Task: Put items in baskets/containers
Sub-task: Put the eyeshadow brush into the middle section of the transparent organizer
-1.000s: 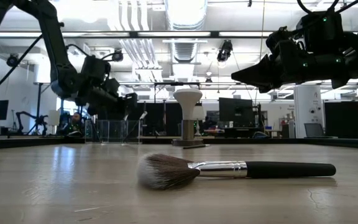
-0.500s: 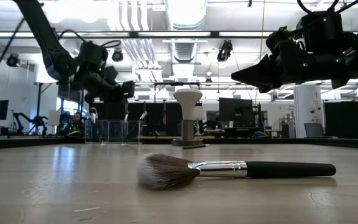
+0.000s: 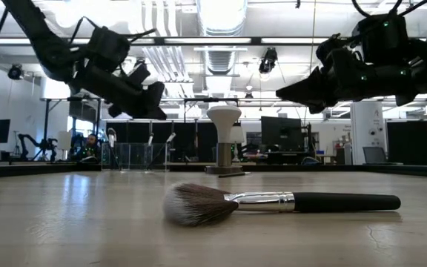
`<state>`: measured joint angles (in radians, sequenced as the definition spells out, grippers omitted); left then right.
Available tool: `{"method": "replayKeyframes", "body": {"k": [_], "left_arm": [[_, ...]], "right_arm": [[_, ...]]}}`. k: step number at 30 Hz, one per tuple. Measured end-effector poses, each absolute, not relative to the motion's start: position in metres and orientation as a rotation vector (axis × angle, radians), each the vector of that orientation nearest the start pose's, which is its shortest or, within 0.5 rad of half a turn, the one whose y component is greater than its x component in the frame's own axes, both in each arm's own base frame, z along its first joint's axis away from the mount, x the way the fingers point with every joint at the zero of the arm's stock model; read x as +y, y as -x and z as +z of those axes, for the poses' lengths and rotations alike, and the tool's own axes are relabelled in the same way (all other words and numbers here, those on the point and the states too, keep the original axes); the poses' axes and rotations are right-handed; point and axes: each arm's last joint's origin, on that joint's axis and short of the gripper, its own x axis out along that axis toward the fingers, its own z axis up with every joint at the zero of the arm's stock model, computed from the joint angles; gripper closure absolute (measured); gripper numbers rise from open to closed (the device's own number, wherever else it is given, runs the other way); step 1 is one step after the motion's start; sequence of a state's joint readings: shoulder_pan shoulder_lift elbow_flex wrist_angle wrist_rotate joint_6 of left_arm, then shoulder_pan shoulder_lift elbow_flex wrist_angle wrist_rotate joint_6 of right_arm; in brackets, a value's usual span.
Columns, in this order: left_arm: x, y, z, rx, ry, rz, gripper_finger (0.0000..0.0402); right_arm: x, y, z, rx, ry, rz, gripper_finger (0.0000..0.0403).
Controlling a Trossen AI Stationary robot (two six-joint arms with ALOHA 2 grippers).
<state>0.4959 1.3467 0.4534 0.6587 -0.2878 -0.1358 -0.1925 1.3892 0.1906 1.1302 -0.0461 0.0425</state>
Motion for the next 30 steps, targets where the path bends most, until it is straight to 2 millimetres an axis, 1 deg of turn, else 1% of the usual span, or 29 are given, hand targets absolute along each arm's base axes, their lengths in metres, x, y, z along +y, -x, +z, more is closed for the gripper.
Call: {"method": "replayKeyframes", "body": {"k": [5, 8, 10, 13, 18, 22, 26, 30], "left_arm": [[0.084, -0.231, 0.166, 0.132, 0.171, 0.626, 0.0399], [0.069, -0.231, 0.155, 0.052, 0.189, 0.565, 0.0399], [0.067, -0.232, 0.150, -0.004, 0.218, 0.522, 0.0399], [0.069, -0.233, 0.141, -0.040, 0.254, 0.433, 0.0401], [0.070, -0.243, 0.134, -0.088, 0.264, 0.344, 0.0401], [0.072, -0.253, 0.132, -0.086, 0.253, 0.326, 0.0401], [0.074, -0.258, 0.131, -0.087, 0.252, 0.328, 0.0401], [0.075, -0.260, 0.132, -0.091, 0.232, 0.328, 0.0401]], "right_arm": [[-0.041, -0.219, 0.149, 0.195, -0.114, -0.199, 0.0394], [-0.036, -0.226, 0.148, 0.305, -0.195, -0.227, 0.0394], [-0.028, -0.229, 0.147, 0.382, -0.238, -0.270, 0.0394], [-0.013, -0.230, 0.149, 0.511, -0.316, -0.360, 0.0394], [0.022, -0.224, 0.158, 0.723, -0.474, -0.539, 0.0394], [0.051, -0.215, 0.171, 0.841, -0.654, -0.645, 0.0394], [0.079, -0.201, 0.184, 0.935, -0.903, -0.772, 0.0394], [0.104, -0.186, 0.191, 0.989, -1.106, -0.866, 0.0394]]}}
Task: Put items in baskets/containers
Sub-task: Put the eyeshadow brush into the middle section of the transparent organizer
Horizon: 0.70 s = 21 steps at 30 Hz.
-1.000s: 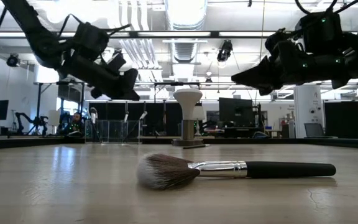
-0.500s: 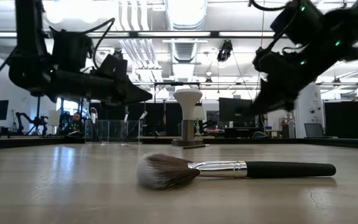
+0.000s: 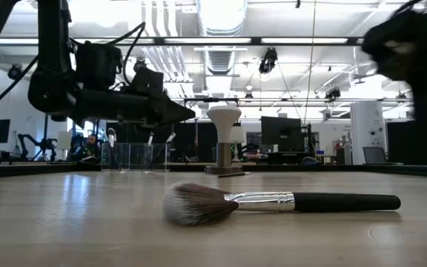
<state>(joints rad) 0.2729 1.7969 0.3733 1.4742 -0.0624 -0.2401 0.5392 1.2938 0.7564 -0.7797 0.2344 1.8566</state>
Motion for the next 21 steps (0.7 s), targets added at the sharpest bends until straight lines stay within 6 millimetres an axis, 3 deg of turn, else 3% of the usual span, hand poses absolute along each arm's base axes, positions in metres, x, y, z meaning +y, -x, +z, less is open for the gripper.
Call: {"method": "replayKeyframes", "body": {"k": [4, 9, 21], "left_arm": [[0.075, -0.260, 0.132, -0.085, 0.214, 0.328, 0.0401], [0.074, -0.260, 0.132, -0.081, 0.214, 0.329, 0.0401], [0.074, -0.260, 0.131, -0.079, 0.224, 0.329, 0.0401]], "right_arm": [[0.124, -0.170, 0.187, 1.045, -1.252, -0.929, 0.0394], [0.138, -0.155, 0.176, 1.140, -1.274, -1.069, 0.0384], [0.141, -0.157, 0.153, 1.193, -1.240, -1.163, 0.0318]]}}
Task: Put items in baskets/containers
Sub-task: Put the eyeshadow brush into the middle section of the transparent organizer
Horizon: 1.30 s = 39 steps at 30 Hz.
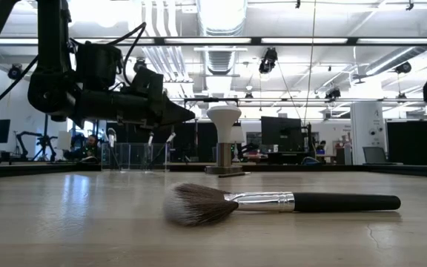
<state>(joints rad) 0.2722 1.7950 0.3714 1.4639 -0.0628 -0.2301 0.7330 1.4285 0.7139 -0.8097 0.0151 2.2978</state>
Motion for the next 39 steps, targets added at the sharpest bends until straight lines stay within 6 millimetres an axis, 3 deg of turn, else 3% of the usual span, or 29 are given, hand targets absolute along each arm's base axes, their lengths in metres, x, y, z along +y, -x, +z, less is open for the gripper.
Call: {"method": "replayKeyframes", "body": {"k": [6, 19, 30, 39], "left_arm": [[0.074, -0.260, 0.131, -0.077, 0.224, 0.329, 0.0401], [0.075, -0.260, 0.132, -0.085, 0.247, 0.328, 0.0401], [0.078, -0.252, 0.126, -0.060, 0.260, 0.341, 0.0401], [0.080, -0.250, 0.126, -0.059, 0.285, 0.316, 0.0401]], "right_arm": [[0.143, -0.160, 0.140, 1.192, -1.233, -1.168, 0.0319], [0.142, -0.167, 0.132, 1.198, -1.183, -1.148, 0.0371], [0.133, -0.172, 0.153, 1.053, -1.109, -0.944, 0.0384], [0.102, -0.185, 0.179, 0.832, -0.885, -0.792, 0.0385]]}}
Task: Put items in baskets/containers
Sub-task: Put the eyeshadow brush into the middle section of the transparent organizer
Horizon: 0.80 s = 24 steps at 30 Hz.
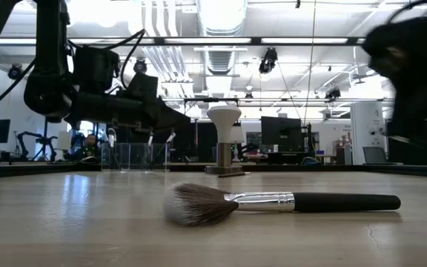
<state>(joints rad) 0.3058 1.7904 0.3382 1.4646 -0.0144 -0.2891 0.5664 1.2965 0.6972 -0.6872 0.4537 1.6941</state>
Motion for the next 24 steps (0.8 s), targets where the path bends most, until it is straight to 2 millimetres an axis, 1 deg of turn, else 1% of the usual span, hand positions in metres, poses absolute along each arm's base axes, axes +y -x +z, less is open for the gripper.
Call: {"method": "replayKeyframes", "body": {"k": [4, 9, 15, 17, 20, 24], "left_arm": [[0.079, -0.251, 0.132, -0.075, 0.311, 0.242, 0.0401], [0.076, -0.257, 0.144, -0.105, 0.333, 0.073, 0.0401], [0.065, -0.277, 0.156, -0.120, 0.352, -0.014, 0.0396], [0.060, -0.287, 0.159, -0.106, 0.355, -0.025, 0.0384], [0.053, -0.302, 0.164, -0.062, 0.341, -0.021, 0.0357], [0.044, -0.322, 0.179, -0.070, 0.329, -0.060, 0.0314]], "right_arm": [[0.084, -0.195, 0.189, 0.765, -0.748, -0.693, 0.0385], [0.057, -0.213, 0.193, 0.623, -0.588, -0.560, 0.0385], [0.027, -0.235, 0.200, 0.384, -0.410, -0.371, 0.0385], [0.017, -0.240, 0.204, 0.293, -0.366, -0.318, 0.0385], [0.004, -0.244, 0.212, 0.166, -0.314, -0.256, 0.0385], [-0.007, -0.248, 0.221, 0.060, -0.247, -0.214, 0.0385]]}}
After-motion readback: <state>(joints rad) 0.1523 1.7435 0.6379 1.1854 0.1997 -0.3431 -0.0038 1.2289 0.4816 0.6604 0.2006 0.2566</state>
